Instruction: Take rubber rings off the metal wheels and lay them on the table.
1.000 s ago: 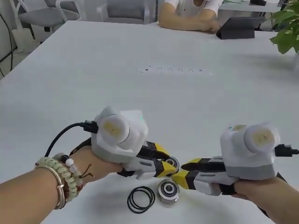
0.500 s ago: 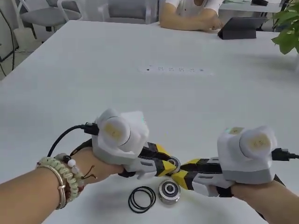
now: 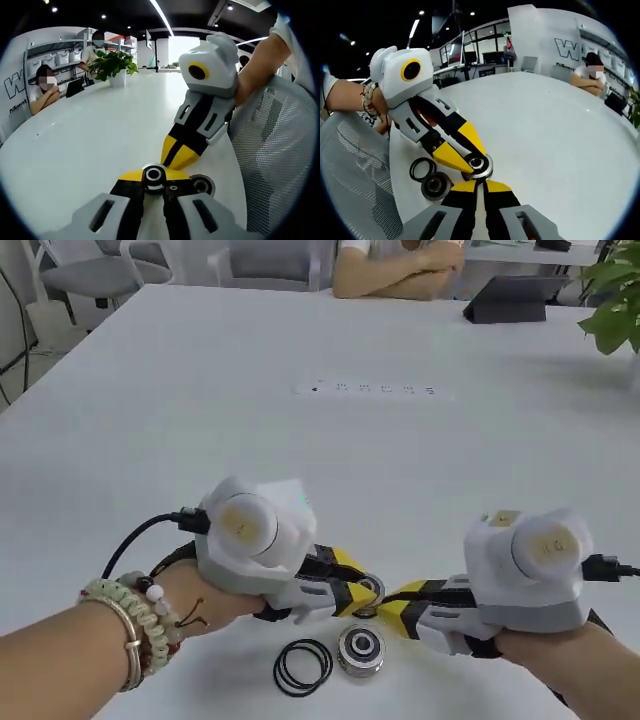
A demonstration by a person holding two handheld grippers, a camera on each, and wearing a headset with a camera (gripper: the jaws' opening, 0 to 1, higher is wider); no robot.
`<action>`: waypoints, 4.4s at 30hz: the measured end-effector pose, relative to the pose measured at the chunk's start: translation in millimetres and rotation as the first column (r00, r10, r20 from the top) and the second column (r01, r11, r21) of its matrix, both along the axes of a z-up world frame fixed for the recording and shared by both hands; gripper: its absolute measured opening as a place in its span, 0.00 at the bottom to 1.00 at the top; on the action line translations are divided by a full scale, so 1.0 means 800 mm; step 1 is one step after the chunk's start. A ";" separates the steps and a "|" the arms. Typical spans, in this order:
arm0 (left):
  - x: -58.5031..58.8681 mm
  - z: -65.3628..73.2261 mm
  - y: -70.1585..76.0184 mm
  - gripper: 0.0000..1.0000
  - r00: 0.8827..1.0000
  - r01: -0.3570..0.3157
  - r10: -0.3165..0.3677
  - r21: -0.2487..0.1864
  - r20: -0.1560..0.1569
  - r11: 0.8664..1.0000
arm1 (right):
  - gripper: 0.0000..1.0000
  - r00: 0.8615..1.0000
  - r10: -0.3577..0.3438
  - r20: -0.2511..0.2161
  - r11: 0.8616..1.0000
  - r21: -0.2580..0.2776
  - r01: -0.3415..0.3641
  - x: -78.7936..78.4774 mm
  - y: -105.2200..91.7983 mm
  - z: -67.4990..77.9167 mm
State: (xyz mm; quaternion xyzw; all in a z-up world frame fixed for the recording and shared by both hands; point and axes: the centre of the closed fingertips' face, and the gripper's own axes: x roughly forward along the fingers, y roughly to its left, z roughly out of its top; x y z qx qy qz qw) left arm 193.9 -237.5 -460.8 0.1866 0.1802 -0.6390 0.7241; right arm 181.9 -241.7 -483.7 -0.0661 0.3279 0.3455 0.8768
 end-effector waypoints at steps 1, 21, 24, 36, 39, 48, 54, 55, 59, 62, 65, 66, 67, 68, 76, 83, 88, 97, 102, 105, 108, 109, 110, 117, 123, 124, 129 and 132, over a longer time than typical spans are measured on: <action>0.000 0.000 0.000 0.08 1.000 -0.001 0.001 -0.001 0.000 1.000 | 0.01 1.000 -0.003 -0.002 1.000 0.002 0.003 0.000 0.000 0.000; 0.003 -0.001 0.001 0.08 1.000 -0.010 0.010 0.010 -0.001 1.000 | 0.00 0.991 -0.128 -0.045 0.988 0.077 0.131 0.014 -0.012 0.012; 0.002 -0.001 0.001 0.08 1.000 -0.006 0.006 0.009 -0.003 1.000 | 0.00 0.979 -0.173 -0.106 0.973 0.135 0.187 0.012 -0.014 0.012; -0.002 -0.001 -0.001 0.07 1.000 0.011 -0.012 0.016 0.010 1.000 | 0.00 0.915 -0.280 -0.291 0.887 0.286 0.362 0.008 -0.015 0.016; -0.003 -0.001 -0.001 0.07 1.000 0.018 -0.018 0.017 0.009 1.000 | 0.00 0.880 -0.265 -0.394 0.824 0.382 0.419 0.005 -0.017 0.015; -0.004 0.000 -0.003 0.07 1.000 0.019 -0.020 0.020 0.012 1.000 | 0.00 0.898 -0.250 -0.362 0.851 0.361 0.382 0.005 -0.014 0.017; -0.004 -0.001 -0.003 0.07 1.000 0.021 -0.021 0.021 0.011 1.000 | 0.00 0.902 -0.244 -0.356 0.855 0.360 0.373 0.003 -0.010 0.020; -0.004 -0.001 -0.003 0.07 1.000 0.021 -0.022 0.022 0.012 1.000 | 0.00 0.902 -0.243 -0.357 0.854 0.361 0.374 0.002 -0.009 0.021; -0.003 -0.001 -0.003 0.07 1.000 0.019 -0.019 0.021 0.011 1.000 | 0.00 0.906 -0.240 -0.349 0.861 0.355 0.365 0.002 -0.007 0.022; -0.003 -0.001 -0.003 0.07 1.000 0.020 -0.021 0.018 0.011 1.000 | 0.00 0.908 -0.238 -0.345 0.864 0.352 0.361 0.001 -0.006 0.024; -0.003 -0.001 -0.003 0.07 1.000 0.021 -0.021 0.014 0.010 1.000 | 0.00 0.911 -0.235 -0.340 0.868 0.348 0.354 0.002 -0.005 0.024; -0.003 -0.001 -0.003 0.07 1.000 0.021 -0.021 0.014 0.010 1.000 | 0.00 0.911 -0.235 -0.339 0.869 0.347 0.353 0.002 -0.005 0.025; -0.003 -0.001 -0.003 0.07 1.000 0.021 -0.021 0.013 0.010 1.000 | 0.00 0.912 -0.233 -0.337 0.871 0.345 0.350 0.002 -0.004 0.025; -0.003 -0.001 -0.003 0.07 1.000 0.021 -0.021 0.013 0.010 1.000 | 0.00 0.914 -0.230 -0.335 0.873 0.343 0.346 0.002 -0.005 0.024; -0.003 -0.001 -0.003 0.07 1.000 0.024 -0.024 0.016 0.014 1.000 | 0.00 0.921 -0.217 -0.322 0.884 0.336 0.326 0.003 -0.005 0.027; -0.003 0.000 -0.003 0.07 1.000 0.027 -0.027 0.014 0.013 1.000 | 0.00 0.925 -0.211 -0.315 0.888 0.335 0.317 0.004 -0.006 0.028; -0.004 0.000 -0.003 0.07 1.000 0.029 -0.029 0.011 0.012 1.000 | 0.00 0.928 -0.206 -0.309 0.891 0.334 0.309 0.004 -0.005 0.031; -0.004 0.000 -0.003 0.07 1.000 0.029 -0.029 0.010 0.012 1.000 | 0.00 0.938 -0.195 -0.285 0.905 0.317 0.284 0.004 -0.004 0.032; -0.004 -0.001 -0.004 0.07 1.000 0.027 -0.028 0.011 0.012 1.000 | 0.00 0.941 -0.186 -0.282 0.906 0.322 0.275 0.004 -0.001 0.034; -0.003 -0.001 -0.004 0.07 1.000 0.024 -0.024 0.008 0.008 1.000 | 0.00 0.946 -0.170 -0.275 0.905 0.337 0.260 0.004 0.004 0.038; -0.004 -0.001 -0.004 0.07 1.000 0.020 -0.020 0.005 0.006 1.000 | 0.00 0.952 -0.159 -0.262 0.906 0.344 0.246 0.005 0.007 0.041; -0.004 -0.001 -0.004 0.07 1.000 0.020 -0.020 0.005 0.005 1.000 | 0.00 0.953 -0.159 -0.256 0.908 0.341 0.243 0.005 0.007 0.041; -0.004 -0.002 -0.004 0.07 1.000 0.019 -0.019 0.004 0.005 1.000 | 0.00 0.953 -0.164 -0.254 0.910 0.334 0.245 0.006 0.005 0.039; -0.004 -0.001 -0.004 0.08 1.000 0.004 -0.004 -0.008 -0.002 1.000 | 0.00 0.947 -0.186 -0.262 0.912 0.313 0.266 0.005 0.000 0.034; -0.004 -0.001 -0.004 0.08 1.000 -0.003 0.003 -0.008 -0.011 1.000 | 0.00 0.951 -0.175 -0.254 0.922 0.295 0.249 0.004 0.002 0.031; -0.004 -0.001 -0.004 0.08 1.000 -0.004 0.004 -0.005 -0.012 1.000 | 0.00 0.951 -0.176 -0.253 0.924 0.291 0.248 0.004 0.002 0.031; -0.003 -0.001 -0.004 0.08 1.000 -0.007 0.007 0.009 -0.016 1.000 | 0.00 0.950 -0.182 -0.254 0.923 0.289 0.254 0.004 0.000 0.030; -0.004 -0.001 -0.004 0.09 1.000 -0.012 0.013 0.017 -0.028 1.000 | 0.00 0.949 -0.186 -0.253 0.923 0.286 0.258 0.005 -0.001 0.030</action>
